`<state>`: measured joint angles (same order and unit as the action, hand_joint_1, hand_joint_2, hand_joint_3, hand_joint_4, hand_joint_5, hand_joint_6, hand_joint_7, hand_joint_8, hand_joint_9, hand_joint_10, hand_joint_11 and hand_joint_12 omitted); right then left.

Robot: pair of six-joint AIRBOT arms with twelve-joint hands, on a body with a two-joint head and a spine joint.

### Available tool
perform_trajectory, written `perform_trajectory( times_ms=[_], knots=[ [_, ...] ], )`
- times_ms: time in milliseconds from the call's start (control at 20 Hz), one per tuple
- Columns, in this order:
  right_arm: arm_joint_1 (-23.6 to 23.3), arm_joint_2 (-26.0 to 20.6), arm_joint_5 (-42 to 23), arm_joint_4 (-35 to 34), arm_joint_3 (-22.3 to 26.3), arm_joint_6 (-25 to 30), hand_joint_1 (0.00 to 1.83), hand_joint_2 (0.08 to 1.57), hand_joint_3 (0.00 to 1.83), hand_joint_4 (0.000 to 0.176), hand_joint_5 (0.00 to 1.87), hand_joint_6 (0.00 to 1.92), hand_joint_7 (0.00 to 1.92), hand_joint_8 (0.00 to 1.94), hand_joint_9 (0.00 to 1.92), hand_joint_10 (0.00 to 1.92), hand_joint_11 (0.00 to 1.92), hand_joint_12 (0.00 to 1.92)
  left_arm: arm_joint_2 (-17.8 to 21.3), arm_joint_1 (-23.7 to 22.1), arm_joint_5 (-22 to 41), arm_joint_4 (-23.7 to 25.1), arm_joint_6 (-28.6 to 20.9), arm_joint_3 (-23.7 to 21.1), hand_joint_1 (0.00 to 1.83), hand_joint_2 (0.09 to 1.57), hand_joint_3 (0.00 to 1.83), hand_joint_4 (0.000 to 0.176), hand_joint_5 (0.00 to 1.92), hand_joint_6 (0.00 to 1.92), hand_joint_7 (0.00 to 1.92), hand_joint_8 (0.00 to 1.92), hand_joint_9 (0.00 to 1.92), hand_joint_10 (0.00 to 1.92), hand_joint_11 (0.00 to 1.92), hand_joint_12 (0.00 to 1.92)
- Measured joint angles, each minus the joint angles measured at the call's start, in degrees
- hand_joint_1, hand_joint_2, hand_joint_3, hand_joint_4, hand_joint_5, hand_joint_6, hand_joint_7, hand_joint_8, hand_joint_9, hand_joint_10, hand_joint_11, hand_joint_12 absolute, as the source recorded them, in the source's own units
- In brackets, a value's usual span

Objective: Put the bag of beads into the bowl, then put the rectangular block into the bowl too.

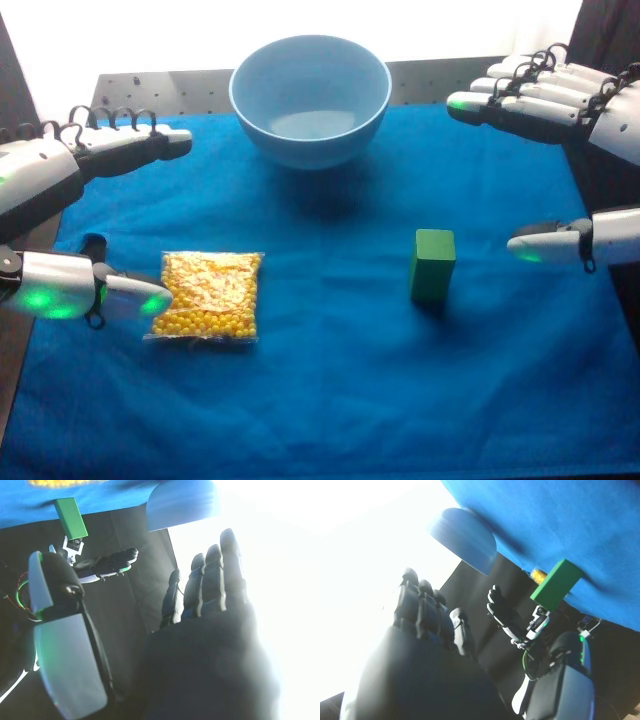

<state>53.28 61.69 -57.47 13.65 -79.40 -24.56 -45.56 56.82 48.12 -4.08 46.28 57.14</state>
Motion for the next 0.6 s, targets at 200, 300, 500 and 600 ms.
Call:
perform_trajectory(
  times_ms=[200, 300, 500, 600],
  knots=[
    [0.0, 0.09, 0.0, 0.09, 0.0, 0.02, 0.6, 1.03, 0.01, 0.165, 0.08, 0.0, 0.13, 0.01, 0.07, 0.01, 0.04, 0.02, -1.49, -2.54, -5.51, 2.91, 0.04, 1.79, 0.72, 0.98, 0.0, 0.051, 0.24, 0.0, 0.28, 0.0, 0.22, 0.0, 0.01, 0.42],
    [0.0, 0.09, 0.07, -0.02, -0.09, 0.0, 0.63, 1.02, 0.0, 0.175, 0.08, 0.0, 0.14, 0.01, 0.08, 0.01, 0.04, 0.02, -2.64, -6.21, -10.75, 7.3, 0.04, 2.64, 0.79, 0.92, 0.0, 0.038, 0.29, 0.01, 0.33, 0.01, 0.28, 0.01, 0.0, 0.7],
    [0.0, 0.11, 0.15, -0.07, -0.17, 0.02, 0.63, 1.03, 0.01, 0.176, 0.06, 0.0, 0.12, 0.0, 0.08, 0.01, 0.07, 0.03, -5.55, -10.32, -19.41, 15.13, 0.35, 3.67, 0.78, 0.88, 0.0, 0.009, 0.4, 0.01, 0.44, 0.01, 0.43, 0.03, 0.0, 0.8],
    [0.0, 0.13, 0.26, -0.07, -0.28, 0.02, 0.63, 1.03, 0.0, 0.176, 0.06, 0.0, 0.11, 0.0, 0.08, 0.01, 0.09, 0.05, -6.27, -11.76, -23.65, 16.11, 3.78, 3.65, 0.72, 0.9, 0.0, 0.033, 0.43, 0.0, 0.52, 0.01, 0.51, 0.03, 0.0, 0.87]
  ],
)
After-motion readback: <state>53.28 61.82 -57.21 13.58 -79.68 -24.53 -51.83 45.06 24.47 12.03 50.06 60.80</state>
